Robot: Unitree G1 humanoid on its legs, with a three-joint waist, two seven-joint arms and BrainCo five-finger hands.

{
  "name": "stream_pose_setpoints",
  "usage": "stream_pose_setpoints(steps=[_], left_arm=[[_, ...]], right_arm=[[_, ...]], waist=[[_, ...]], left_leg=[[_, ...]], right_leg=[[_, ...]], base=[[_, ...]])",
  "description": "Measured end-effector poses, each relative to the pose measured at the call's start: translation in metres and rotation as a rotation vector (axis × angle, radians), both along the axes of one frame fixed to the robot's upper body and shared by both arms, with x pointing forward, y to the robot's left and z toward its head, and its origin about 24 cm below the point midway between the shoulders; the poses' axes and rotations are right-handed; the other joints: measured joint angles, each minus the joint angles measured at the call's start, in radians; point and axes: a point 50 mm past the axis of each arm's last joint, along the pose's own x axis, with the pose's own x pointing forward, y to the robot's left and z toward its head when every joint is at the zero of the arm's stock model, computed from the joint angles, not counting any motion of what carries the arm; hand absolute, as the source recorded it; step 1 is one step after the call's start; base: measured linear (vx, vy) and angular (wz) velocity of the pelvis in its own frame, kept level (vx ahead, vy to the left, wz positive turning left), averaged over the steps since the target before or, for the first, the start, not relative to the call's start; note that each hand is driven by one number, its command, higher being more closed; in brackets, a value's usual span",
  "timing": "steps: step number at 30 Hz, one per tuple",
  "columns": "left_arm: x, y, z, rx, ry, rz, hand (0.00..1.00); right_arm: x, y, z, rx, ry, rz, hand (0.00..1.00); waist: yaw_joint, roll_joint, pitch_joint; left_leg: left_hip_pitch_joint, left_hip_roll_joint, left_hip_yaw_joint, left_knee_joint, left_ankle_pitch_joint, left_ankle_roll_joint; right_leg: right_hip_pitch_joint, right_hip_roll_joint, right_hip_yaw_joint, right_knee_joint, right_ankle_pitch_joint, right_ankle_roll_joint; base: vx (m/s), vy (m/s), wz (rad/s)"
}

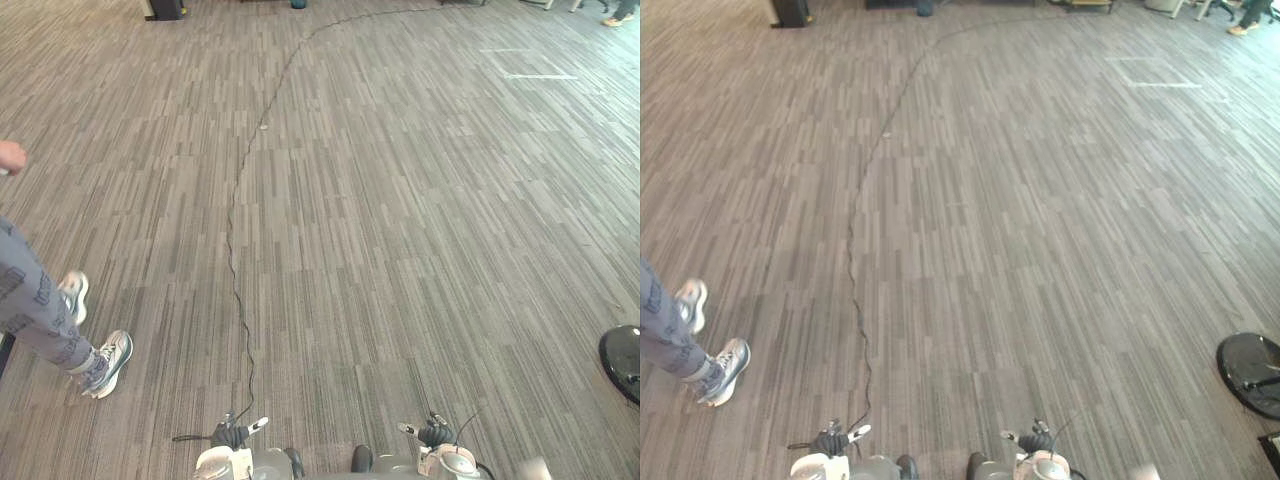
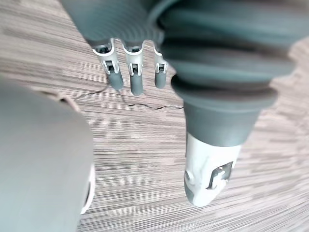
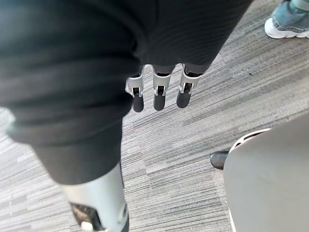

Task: Pick up cushions and gather them together orderly.

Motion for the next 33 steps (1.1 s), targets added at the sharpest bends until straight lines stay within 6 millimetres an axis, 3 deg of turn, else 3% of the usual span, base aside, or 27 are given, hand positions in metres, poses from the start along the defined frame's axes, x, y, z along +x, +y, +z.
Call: stream_pose_setpoints(steps=[2, 4, 6, 7, 9, 11, 12, 13, 14, 15, 16, 17, 19, 20, 21, 22, 23, 24, 25, 26, 27, 28, 29, 30, 31, 32, 33], left_arm=[[0.002, -0.002, 0.001, -0.023, -0.018, 0.038, 0.0], [0.004, -0.001, 0.003, -0.03, -0.036, 0.054, 0.0], [0.007, -0.001, 0.005, -0.03, -0.052, 0.062, 0.0], [0.008, 0.0, 0.005, -0.031, -0.057, 0.071, 0.0], [0.011, 0.003, 0.007, -0.027, -0.071, 0.076, 0.0], [0.014, 0.006, 0.009, -0.019, -0.078, 0.074, 0.0], [0.013, 0.004, 0.007, -0.022, -0.065, 0.068, 0.0], [0.012, 0.005, 0.007, -0.019, -0.059, 0.064, 0.0], [0.01, 0.007, 0.006, -0.01, -0.044, 0.048, 0.0], [0.007, 0.007, 0.005, -0.003, -0.029, 0.029, 0.0], [0.006, 0.007, 0.004, -0.001, -0.025, 0.02, 0.0], [0.004, 0.004, 0.003, -0.003, -0.018, 0.004, 0.0], [0.007, 0.0, 0.003, -0.004, -0.02, -0.021, 0.0], [0.008, -0.001, 0.004, -0.006, -0.023, -0.024, 0.0], [0.015, -0.003, 0.005, -0.007, -0.038, -0.032, 0.0], [0.019, -0.004, 0.006, -0.01, -0.043, -0.037, 0.0], [0.021, -0.004, 0.006, -0.009, -0.046, -0.038, 0.0], [0.022, -0.003, 0.007, -0.005, -0.048, -0.041, 0.0], [0.017, -0.005, 0.004, -0.011, -0.028, -0.04, 0.0], [0.016, -0.009, 0.002, -0.021, -0.021, -0.037, 0.0], [0.018, -0.017, 0.002, -0.041, -0.025, -0.039, 0.0], [0.02, -0.023, 0.002, -0.053, -0.033, -0.042, 0.0], [0.019, -0.025, 0.001, -0.06, -0.029, -0.036, 0.0], [0.015, -0.03, -0.001, -0.082, -0.015, -0.018, 0.0], [0.014, -0.031, -0.001, -0.09, -0.014, -0.005, 0.0], [0.017, -0.029, 0.002, -0.092, -0.041, 0.018, 0.0], [0.021, -0.024, 0.005, -0.08, -0.069, 0.03, 0.0]], right_arm=[[0.001, -0.004, 0.001, -0.011, -0.005, -0.017, 0.0], [0.002, -0.007, 0.002, -0.019, -0.006, -0.026, 0.0], [0.001, -0.011, 0.002, -0.032, 0.002, -0.028, 0.0], [-0.001, -0.008, 0.001, -0.025, 0.011, -0.027, 0.0], [0.001, 0.001, 0.0, -0.001, 0.005, -0.019, 0.0], [0.0, 0.003, -0.001, 0.006, 0.009, -0.024, 0.0], [0.001, 0.003, 0.0, 0.006, 0.003, -0.021, 0.0], [0.002, 0.003, 0.0, 0.007, -0.002, -0.019, 0.0], [0.004, 0.005, 0.001, 0.01, -0.013, -0.013, 0.0], [0.007, 0.004, 0.003, 0.008, -0.03, -0.01, 0.0], [0.009, 0.004, 0.004, 0.004, -0.038, -0.008, 0.0], [0.015, 0.001, 0.007, -0.007, -0.065, -0.002, 0.0], [0.025, -0.003, 0.014, -0.03, -0.116, 0.026, 0.0], [0.028, -0.004, 0.015, -0.034, -0.126, 0.032, 0.0], [0.037, -0.006, 0.021, -0.042, -0.166, 0.037, 0.0], [0.045, -0.007, 0.025, -0.047, -0.191, 0.044, 0.0], [0.046, -0.007, 0.025, -0.047, -0.193, 0.045, 0.0], [0.045, -0.006, 0.025, -0.042, -0.191, 0.044, 0.0], [0.043, -0.01, 0.024, -0.052, -0.182, 0.042, 0.0], [0.044, -0.012, 0.025, -0.056, -0.186, 0.038, 0.0], [0.046, -0.02, 0.028, -0.078, -0.192, 0.044, 0.0], [0.045, -0.025, 0.028, -0.078, -0.192, 0.024, 0.0], [0.045, -0.026, 0.028, -0.078, -0.192, 0.016, 0.0], [0.043, -0.028, 0.027, -0.083, -0.184, 0.01, 0.0], [0.041, -0.028, 0.027, -0.083, -0.178, 0.009, 0.0], [0.036, -0.023, 0.024, -0.071, -0.166, 0.01, 0.0], [0.032, -0.012, 0.021, -0.039, -0.158, 0.007, 0.0]], waist=[[0.001, 0.021, 0.009], [0.006, 0.019, 0.01], [0.014, 0.015, 0.013], [0.025, 0.002, 0.011], [0.026, -0.013, 0.007], [0.033, -0.022, 0.007], [0.038, -0.027, 0.004], [0.038, -0.029, 0.003], [0.032, -0.043, 0.005], [0.025, -0.042, 0.009], [0.02, -0.037, 0.012], [0.002, -0.028, 0.019], [-0.012, 0.006, 0.04], [-0.015, 0.008, 0.041], [-0.018, 0.019, 0.048], [-0.03, 0.029, 0.057], [-0.035, 0.026, 0.056], [-0.044, 0.002, 0.064], [-0.061, 0.011, 0.06], [-0.066, 0.031, 0.057], [-0.059, 0.071, 0.046], [-0.057, 0.078, 0.051], [-0.059, 0.084, 0.055], [-0.061, 0.103, 0.066], [-0.057, 0.111, 0.069], [-0.05, 0.111, 0.077], [-0.032, 0.087, 0.087]], left_leg=[[-0.073, 0.037, -0.002, 0.047, -0.045, 0.004], [-0.135, 0.021, -0.01, -0.068, -0.015, 0.01], [-0.171, -0.027, -0.054, -0.253, 0.166, -0.004], [-0.159, -0.061, -0.037, -0.239, 0.163, 0.047], [-0.212, -0.063, -0.03, -0.132, 0.075, 0.071], [-0.212, -0.066, -0.02, -0.064, 0.003, 0.092], [-0.148, -0.069, 0.007, -0.074, -0.041, 0.103], [-0.127, -0.073, 0.014, -0.084, -0.049, 0.106], [-0.056, -0.09, 0.025, -0.123, -0.07, 0.11], [0.019, -0.101, 0.027, -0.164, -0.086, 0.112], [0.053, -0.104, 0.027, -0.188, -0.09, 0.112], [0.145, -0.106, 0.026, -0.254, -0.09, 0.112], [0.28, -0.084, 0.028, -0.342, -0.089, 0.11], [0.296, -0.081, 0.027, -0.352, -0.089, 0.111], [0.342, -0.073, 0.025, -0.388, -0.089, 0.111], [0.381, -0.063, 0.027, -0.426, -0.089, 0.11], [0.39, -0.068, 0.024, -0.439, -0.086, 0.106], [0.452, -0.086, 0.006, -0.465, -0.08, 0.063], [0.513, -0.064, -0.03, -0.466, -0.098, 0.013], [0.527, -0.046, -0.04, -0.462, -0.1, 0.004], [0.501, -0.006, -0.057, -0.408, -0.067, -0.051], [0.432, 0.019, -0.087, -0.25, 0.011, -0.07], [0.4, 0.033, -0.1, -0.168, 0.049, -0.064], [0.303, 0.086, -0.126, 0.082, 0.225, -0.055], [0.27, 0.117, -0.126, 0.184, 0.256, -0.06], [0.194, 0.184, -0.092, 0.39, 0.181, -0.042], [0.128, 0.205, -0.059, 0.493, 0.095, -0.024]], right_leg=[[0.033, -0.011, -0.006, 0.003, -0.032, 0.005], [0.036, -0.054, -0.004, 0.018, -0.063, 0.036], [0.052, -0.107, 0.007, 0.011, -0.096, 0.084], [0.067, -0.14, 0.023, 0.007, -0.111, 0.082], [0.055, -0.155, 0.048, 0.025, -0.104, 0.07], [0.033, -0.175, 0.08, 0.111, -0.103, 0.095], [-0.053, -0.195, 0.132, 0.348, -0.094, 0.114], [-0.081, -0.2, 0.142, 0.42, -0.084, 0.128], [-0.167, -0.208, 0.167, 0.655, -0.055, 0.167], [-0.249, -0.207, 0.149, 0.857, -0.057, 0.163], [-0.275, -0.206, 0.127, 0.918, -0.066, 0.145], [-0.329, -0.2, 0.058, 0.994, -0.094, 0.096], [-0.414, -0.144, -0.041, 0.945, -0.151, 0.017], [-0.441, -0.135, -0.056, 0.926, -0.159, 0.011], [-0.534, -0.102, -0.09, 0.783, -0.149, 0.006], [-0.573, -0.068, -0.123, 0.52, -0.069, 0.018], [-0.574, -0.059, -0.134, 0.43, -0.03, 0.022], [-0.587, -0.044, -0.125, 0.234, 0.087, 0.006], [-0.572, -0.002, -0.065, 0.219, 0.256, -0.078], [-0.576, 0.01, -0.052, 0.248, 0.29, -0.098], [-0.601, 0.019, -0.067, 0.335, 0.217, -0.106], [-0.591, 0.013, -0.08, 0.383, 0.163, -0.101], [-0.569, 0.013, -0.087, 0.378, 0.143, -0.098], [-0.471, 0.029, -0.1, 0.331, 0.103, -0.1], [-0.427, 0.04, -0.1, 0.306, 0.095, -0.101], [-0.312, 0.065, -0.098, 0.252, 0.067, -0.105], [-0.2, 0.068, -0.073, 0.204, 0.026, -0.103]], base=[[0.2, 0.124, 0.09], [0.27, 0.204, -0.02], [0.41, 0.327, -0.17], [0.51, 0.33, -0.25], [0.5, 0.294, -0.09], [0.42, 0.236, -0.14], [0.37, 0.182, -0.31], [0.55, 0.204, -0.38], [0.57, 0.141, -0.24], [0.57, 0.11, -0.21], [0.49, 0.065, -0.17], [0.52, 0.063, -0.15], [0.53, 0.049, -0.18], [0.52, 0.004, -0.16], [0.53, -0.02, -0.04], [0.64, -0.026, 0.06], [0.58, -0.056, 0.37], [0.66, -0.105, 0.53], [0.71, -0.13, 0.54], [0.73, -0.144, 0.38], [0.72, -0.185, 0.23], [0.7, -0.22, 0.19], [0.71, -0.253, 0.23], [0.57, -0.183, 0.17], [0.71, -0.147, 0.17], [0.79, -0.12, 0.03], [0.75, -0.106, -0.02]])
